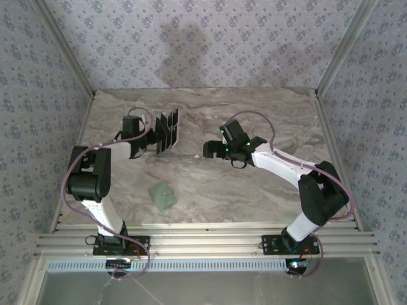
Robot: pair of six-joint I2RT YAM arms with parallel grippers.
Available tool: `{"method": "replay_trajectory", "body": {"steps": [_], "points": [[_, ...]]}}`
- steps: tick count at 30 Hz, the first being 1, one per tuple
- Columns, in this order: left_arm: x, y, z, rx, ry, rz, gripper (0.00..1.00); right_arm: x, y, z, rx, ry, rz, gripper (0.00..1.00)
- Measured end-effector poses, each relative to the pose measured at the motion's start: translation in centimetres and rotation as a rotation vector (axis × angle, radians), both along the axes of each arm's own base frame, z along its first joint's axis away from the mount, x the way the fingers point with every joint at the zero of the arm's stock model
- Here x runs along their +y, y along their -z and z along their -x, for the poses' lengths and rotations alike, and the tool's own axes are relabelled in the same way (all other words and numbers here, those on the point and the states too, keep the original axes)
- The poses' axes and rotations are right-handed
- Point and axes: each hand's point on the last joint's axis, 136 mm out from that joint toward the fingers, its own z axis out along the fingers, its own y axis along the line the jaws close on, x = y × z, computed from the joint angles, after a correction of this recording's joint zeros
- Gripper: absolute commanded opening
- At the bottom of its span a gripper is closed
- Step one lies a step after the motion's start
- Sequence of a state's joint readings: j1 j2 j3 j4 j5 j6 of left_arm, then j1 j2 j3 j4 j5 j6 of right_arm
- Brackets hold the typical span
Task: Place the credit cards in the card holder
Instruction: Move the storage box to the top-center of the table.
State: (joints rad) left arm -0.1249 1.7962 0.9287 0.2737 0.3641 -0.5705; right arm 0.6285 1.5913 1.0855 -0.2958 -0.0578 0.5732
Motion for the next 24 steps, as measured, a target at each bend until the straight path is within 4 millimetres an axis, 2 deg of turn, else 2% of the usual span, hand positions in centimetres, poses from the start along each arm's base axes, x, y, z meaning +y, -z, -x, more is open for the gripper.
{"method": "replay_trajectory", "body": {"steps": [11,24], "points": [[-0.7,0.7,-0.4,0.000,0.011,0.015,1.00,-1.4,-0.3,0.3,-0.005,0.023,-0.006,0.96],[-2.8,0.7,-0.8,-0.013,0.047,0.030,1.00,-2.4,0.1,0.4,0.006,0.049,-0.006,0.96]]}}
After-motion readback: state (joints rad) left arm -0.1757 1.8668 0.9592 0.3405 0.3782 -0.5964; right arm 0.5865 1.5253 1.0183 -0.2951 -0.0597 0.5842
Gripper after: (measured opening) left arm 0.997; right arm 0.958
